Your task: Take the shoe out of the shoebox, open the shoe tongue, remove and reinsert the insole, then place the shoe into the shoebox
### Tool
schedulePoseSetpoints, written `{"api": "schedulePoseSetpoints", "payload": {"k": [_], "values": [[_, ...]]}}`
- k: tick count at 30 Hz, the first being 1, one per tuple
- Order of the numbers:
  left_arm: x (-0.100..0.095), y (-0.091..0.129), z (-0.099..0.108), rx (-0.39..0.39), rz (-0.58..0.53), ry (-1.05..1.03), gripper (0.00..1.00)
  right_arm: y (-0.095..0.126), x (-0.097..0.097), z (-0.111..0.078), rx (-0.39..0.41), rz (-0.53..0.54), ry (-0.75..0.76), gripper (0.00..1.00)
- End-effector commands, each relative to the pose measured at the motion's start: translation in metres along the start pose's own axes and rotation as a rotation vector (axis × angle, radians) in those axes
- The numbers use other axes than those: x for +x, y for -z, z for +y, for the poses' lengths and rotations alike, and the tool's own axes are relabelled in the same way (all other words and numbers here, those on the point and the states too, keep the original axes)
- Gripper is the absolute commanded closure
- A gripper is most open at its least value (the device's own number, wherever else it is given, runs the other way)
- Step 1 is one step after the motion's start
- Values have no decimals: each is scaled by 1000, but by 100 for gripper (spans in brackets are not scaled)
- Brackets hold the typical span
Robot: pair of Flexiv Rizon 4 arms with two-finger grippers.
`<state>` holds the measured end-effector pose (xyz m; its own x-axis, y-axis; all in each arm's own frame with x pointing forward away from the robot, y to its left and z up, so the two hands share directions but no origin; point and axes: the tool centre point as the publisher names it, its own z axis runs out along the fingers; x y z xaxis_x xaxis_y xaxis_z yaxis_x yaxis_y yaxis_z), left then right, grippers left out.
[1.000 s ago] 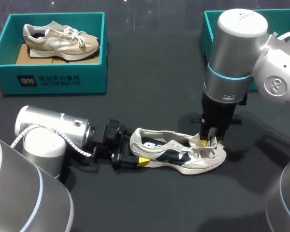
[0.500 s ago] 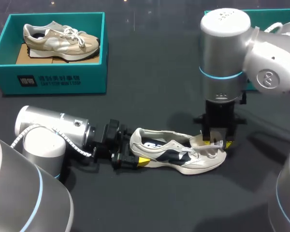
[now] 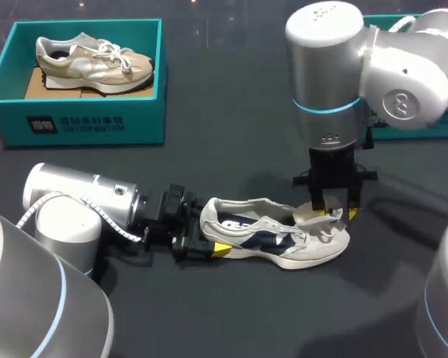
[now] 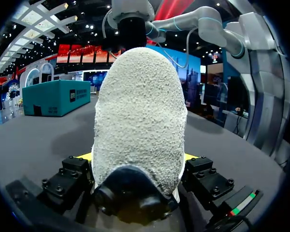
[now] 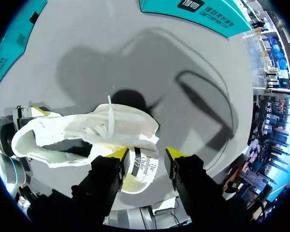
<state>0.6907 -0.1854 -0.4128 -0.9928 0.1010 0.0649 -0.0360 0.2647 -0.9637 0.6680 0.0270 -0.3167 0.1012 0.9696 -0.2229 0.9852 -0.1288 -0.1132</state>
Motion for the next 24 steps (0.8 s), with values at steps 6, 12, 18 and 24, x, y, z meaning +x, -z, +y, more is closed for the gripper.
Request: {"api": "schedulePoseSetpoints", "payload": {"k": [6, 12, 18, 24], "values": [[0, 0, 1, -3, 2, 0, 100, 73, 11, -21, -97, -71, 120, 54], [0, 0, 1, -3, 2, 0, 100, 109, 26, -16, -172, -93, 363, 53], [0, 0, 1, -3, 2, 0, 100, 133, 60, -3, -192, -96, 672, 67], [0, 0, 1, -3, 2, 0, 100, 140, 91, -6, -259, -108, 999, 100]]}}
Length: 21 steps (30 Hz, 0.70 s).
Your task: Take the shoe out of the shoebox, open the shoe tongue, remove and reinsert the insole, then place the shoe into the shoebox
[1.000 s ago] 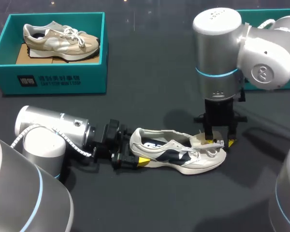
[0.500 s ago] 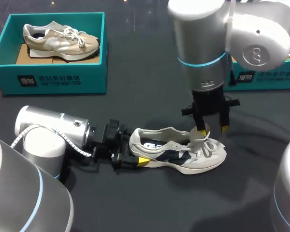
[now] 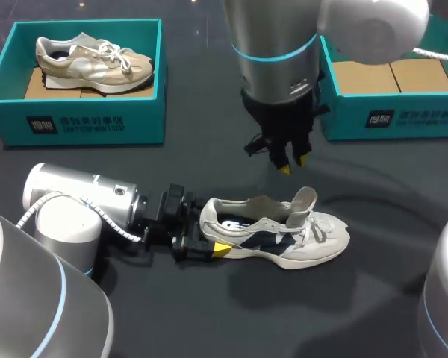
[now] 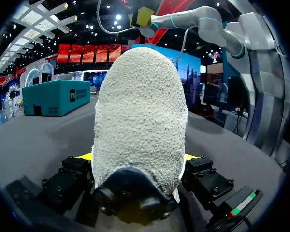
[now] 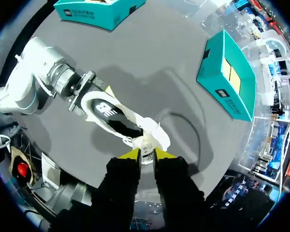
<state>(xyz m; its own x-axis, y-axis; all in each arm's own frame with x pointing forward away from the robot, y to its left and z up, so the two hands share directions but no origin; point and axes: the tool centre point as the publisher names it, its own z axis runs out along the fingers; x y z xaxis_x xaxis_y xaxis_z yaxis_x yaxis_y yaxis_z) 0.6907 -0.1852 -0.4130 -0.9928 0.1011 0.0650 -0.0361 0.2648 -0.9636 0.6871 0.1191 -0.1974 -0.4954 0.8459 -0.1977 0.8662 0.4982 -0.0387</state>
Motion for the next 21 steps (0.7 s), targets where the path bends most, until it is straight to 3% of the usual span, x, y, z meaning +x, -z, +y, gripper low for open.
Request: {"api": "schedulePoseSetpoints", "payload": {"k": [1, 2, 18, 21], "values": [[0, 0, 1, -3, 2, 0, 100, 0, 27, 16, -75, -69, 482, 100], [0, 0, 1, -3, 2, 0, 100, -2, 32, 13, -124, -38, 588, 100], [0, 0, 1, -3, 2, 0, 100, -2, 32, 13, -124, -38, 588, 100], [0, 0, 1, -3, 2, 0, 100, -11, 38, 13, -136, -29, 649, 100]]}}
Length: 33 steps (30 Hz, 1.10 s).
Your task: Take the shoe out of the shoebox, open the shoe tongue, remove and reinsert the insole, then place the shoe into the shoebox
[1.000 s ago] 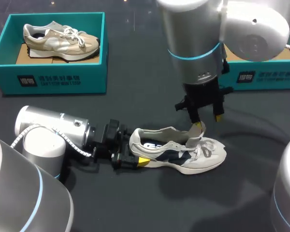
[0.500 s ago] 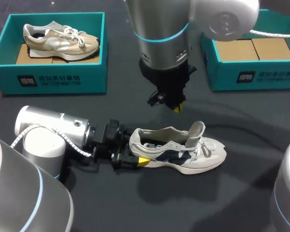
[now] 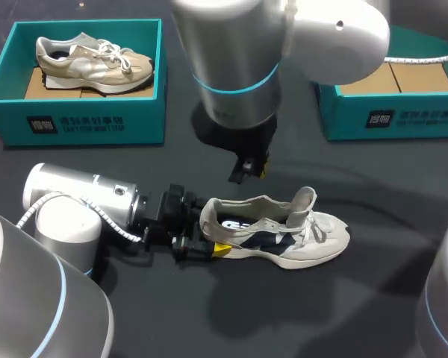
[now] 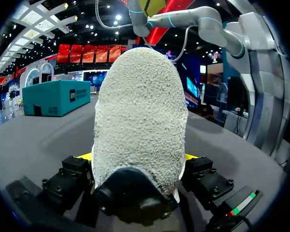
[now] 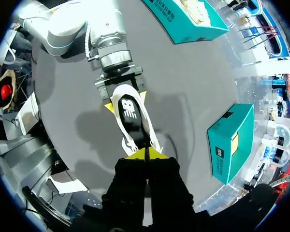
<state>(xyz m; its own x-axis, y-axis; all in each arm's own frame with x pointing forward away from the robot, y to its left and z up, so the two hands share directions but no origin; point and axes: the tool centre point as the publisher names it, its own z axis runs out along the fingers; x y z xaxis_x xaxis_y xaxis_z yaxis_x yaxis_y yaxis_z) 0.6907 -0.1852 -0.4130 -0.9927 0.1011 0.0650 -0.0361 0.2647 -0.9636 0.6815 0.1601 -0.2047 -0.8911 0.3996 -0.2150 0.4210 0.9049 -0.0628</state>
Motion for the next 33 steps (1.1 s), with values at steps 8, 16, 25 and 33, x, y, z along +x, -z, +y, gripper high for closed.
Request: {"api": "schedulePoseSetpoints", "payload": {"k": [8, 16, 25, 33], "values": [[0, 0, 1, -3, 2, 0, 100, -39, 23, 2, -67, 39, 125, 100], [0, 0, 1, -3, 2, 0, 100, -52, 31, 1, -112, 64, 168, 100], [0, 0, 1, -3, 2, 0, 100, -57, 31, 5, -126, 67, 193, 100], [0, 0, 1, -3, 2, 0, 100, -90, 37, 20, -151, 91, 242, 100]]}}
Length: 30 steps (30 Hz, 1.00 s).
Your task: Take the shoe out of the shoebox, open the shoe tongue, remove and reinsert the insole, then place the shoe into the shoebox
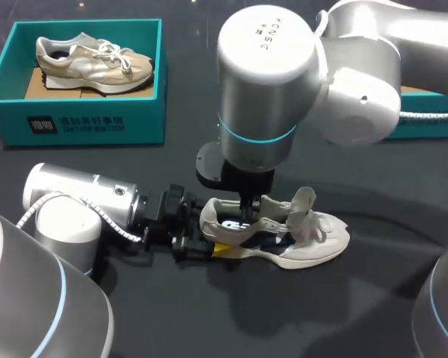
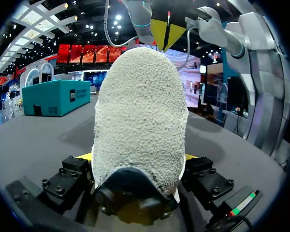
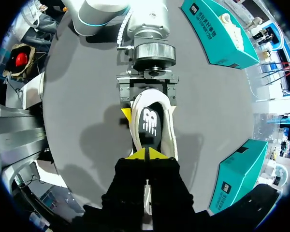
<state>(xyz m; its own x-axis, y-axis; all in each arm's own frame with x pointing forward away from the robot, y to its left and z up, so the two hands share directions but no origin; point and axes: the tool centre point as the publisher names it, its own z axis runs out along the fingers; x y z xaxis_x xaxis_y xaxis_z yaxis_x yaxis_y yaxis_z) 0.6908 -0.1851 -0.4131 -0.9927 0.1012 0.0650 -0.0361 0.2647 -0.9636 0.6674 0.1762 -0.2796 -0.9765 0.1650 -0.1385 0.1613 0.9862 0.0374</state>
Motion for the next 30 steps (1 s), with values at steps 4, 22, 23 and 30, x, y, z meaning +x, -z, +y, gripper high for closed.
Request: {"api": "schedulePoseSetpoints", "payload": {"k": [4, 22, 23, 30], "values": [[0, 0, 1, -3, 2, 0, 100, -22, -1, 4, -7, 16, -10, 100], [0, 0, 1, -3, 2, 0, 100, -60, -11, 7, -25, 27, 50, 100], [0, 0, 1, -3, 2, 0, 100, -62, -11, 7, -27, 26, 56, 100], [0, 0, 1, -3, 2, 0, 100, -78, -16, 0, -27, 39, 66, 100]]}}
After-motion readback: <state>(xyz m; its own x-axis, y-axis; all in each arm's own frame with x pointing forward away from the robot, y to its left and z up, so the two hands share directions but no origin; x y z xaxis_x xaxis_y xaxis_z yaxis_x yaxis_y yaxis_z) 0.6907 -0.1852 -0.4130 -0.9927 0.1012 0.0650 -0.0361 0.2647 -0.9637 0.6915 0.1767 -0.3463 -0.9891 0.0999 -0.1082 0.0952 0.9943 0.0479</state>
